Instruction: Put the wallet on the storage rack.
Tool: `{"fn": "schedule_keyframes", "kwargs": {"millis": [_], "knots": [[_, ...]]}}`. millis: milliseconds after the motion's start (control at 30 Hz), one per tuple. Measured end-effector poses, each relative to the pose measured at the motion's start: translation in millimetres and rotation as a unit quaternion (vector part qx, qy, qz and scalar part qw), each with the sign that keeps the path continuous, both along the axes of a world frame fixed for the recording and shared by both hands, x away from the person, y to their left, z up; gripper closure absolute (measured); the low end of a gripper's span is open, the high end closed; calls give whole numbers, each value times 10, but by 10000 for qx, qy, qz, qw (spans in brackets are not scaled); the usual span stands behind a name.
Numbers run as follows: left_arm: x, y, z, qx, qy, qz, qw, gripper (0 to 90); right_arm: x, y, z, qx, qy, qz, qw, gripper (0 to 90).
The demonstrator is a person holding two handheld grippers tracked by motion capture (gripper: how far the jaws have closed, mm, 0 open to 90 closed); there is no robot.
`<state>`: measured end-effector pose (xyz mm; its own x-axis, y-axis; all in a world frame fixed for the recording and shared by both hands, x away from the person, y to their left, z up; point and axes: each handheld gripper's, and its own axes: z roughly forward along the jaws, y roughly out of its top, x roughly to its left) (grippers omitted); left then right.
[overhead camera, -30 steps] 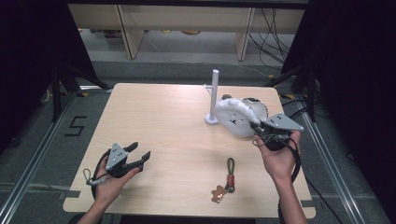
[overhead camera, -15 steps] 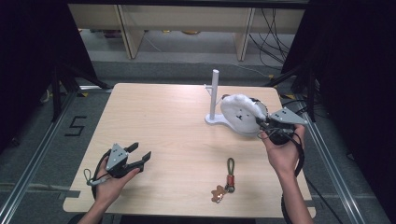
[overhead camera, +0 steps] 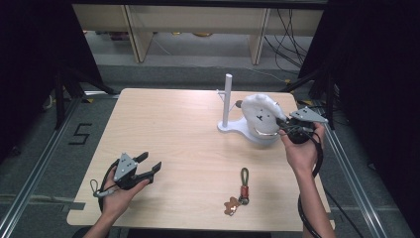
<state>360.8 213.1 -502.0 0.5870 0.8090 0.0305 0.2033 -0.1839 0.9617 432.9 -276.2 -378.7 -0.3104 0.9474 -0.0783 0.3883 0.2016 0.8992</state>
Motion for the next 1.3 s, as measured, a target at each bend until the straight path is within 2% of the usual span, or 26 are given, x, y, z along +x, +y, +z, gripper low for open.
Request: {"fn": "schedule_keyframes", "kwargs": {"millis": [133, 233, 267, 300, 333, 433, 500, 667, 867, 967, 1000, 1133, 1167, 1300], "knots": [[0, 6, -1, -12, 8, 23, 10000, 360, 136, -60, -79, -89, -43, -5, 10000, 795], [1, 10, -2, -15, 3, 27, 10000, 361, 156, -53, -104, 5, 23, -120, 9999, 795], [4, 12, -4, -3, 7, 21, 10000, 361, 201, -93, -140, -130, 28, -86, 9999, 795], [4, 12, -4, -3, 7, 21, 10000, 361, 201, -93, -140, -130, 28, -86, 9999, 795], [-9, 14, 1, 61, 68, 67, 9999, 361, 230, -106, -184, -144, 101, -100, 9998, 795], [-9, 10, 0, 61, 61, 49, 10000, 361, 246, -91, -236, -76, 174, -218, 9996, 794], [-10, 8, 0, 54, 70, 53, 9999, 361, 290, -120, -283, -139, 162, -153, 9997, 793], [-7, 5, -7, 53, 70, 39, 10000, 361, 340, -139, -354, -174, 266, -278, 9991, 786], [-8, 4, -11, 57, 85, 36, 9999, 360, 418, -179, -449, -289, 519, -454, 9972, 743], [-9, 5, -12, 57, 91, 42, 9999, 360, 425, -188, -456, -394, 505, -481, 9968, 719], [-7, 4, -12, 61, 84, 38, 9999, 360, 430, -186, -447, -467, 498, -496, 9964, 677], [3, 0, -20, 20, 39, -14, 10000, 360, 423, -186, -429, -481, 426, -578, 9963, 617], [4, 1, -22, 12, 45, -11, 10000, 360, 408, -198, -419, -488, 293, -662, 9962, 611], [3, 0, -22, 13, 44, -11, 10000, 360, 365, -220, -393, -446, 265, -700, 9962, 619]]}}
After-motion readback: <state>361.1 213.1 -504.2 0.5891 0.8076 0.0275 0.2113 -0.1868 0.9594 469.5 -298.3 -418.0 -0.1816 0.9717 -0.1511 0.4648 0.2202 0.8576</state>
